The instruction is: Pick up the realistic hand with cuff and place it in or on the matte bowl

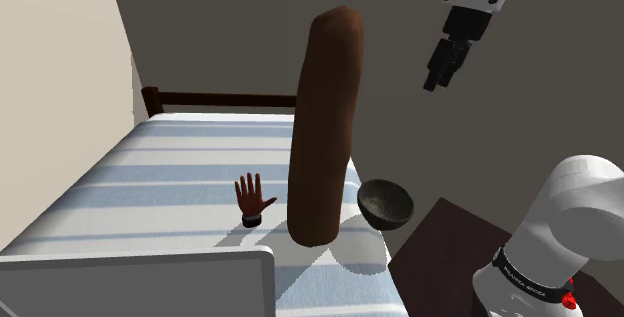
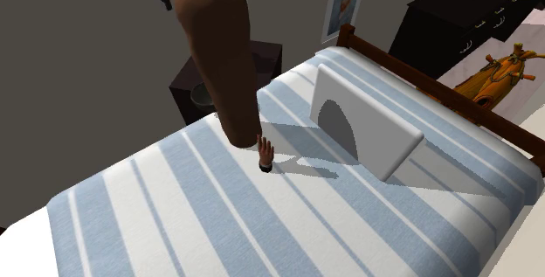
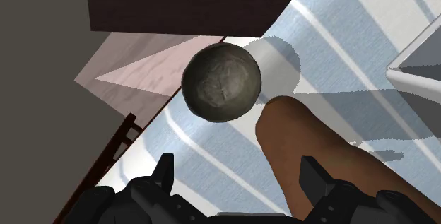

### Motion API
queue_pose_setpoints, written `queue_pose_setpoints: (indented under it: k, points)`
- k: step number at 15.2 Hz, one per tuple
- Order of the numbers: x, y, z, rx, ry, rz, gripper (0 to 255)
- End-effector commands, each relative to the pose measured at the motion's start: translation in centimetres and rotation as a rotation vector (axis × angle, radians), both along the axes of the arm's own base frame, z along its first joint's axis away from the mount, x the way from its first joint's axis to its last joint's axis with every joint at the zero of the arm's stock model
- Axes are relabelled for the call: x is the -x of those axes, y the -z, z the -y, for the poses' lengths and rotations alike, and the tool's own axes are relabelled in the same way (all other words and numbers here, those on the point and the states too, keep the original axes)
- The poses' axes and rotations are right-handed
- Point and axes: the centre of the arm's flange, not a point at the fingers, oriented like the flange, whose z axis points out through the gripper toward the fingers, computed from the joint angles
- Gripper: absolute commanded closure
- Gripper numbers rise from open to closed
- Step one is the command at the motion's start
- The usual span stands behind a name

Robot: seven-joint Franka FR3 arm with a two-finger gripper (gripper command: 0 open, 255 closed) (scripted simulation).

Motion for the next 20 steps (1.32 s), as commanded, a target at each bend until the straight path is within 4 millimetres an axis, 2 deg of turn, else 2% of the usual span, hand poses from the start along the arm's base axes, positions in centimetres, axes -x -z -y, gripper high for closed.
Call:
queue_pose_setpoints:
  k: [1, 20]
  points:
    - [0.0, 0.0, 0.0, 0.0, 0.0, 0.0, 0]
    - [-12.5, 14.4, -16.5, 0.1, -0.256, 0.083, 0]
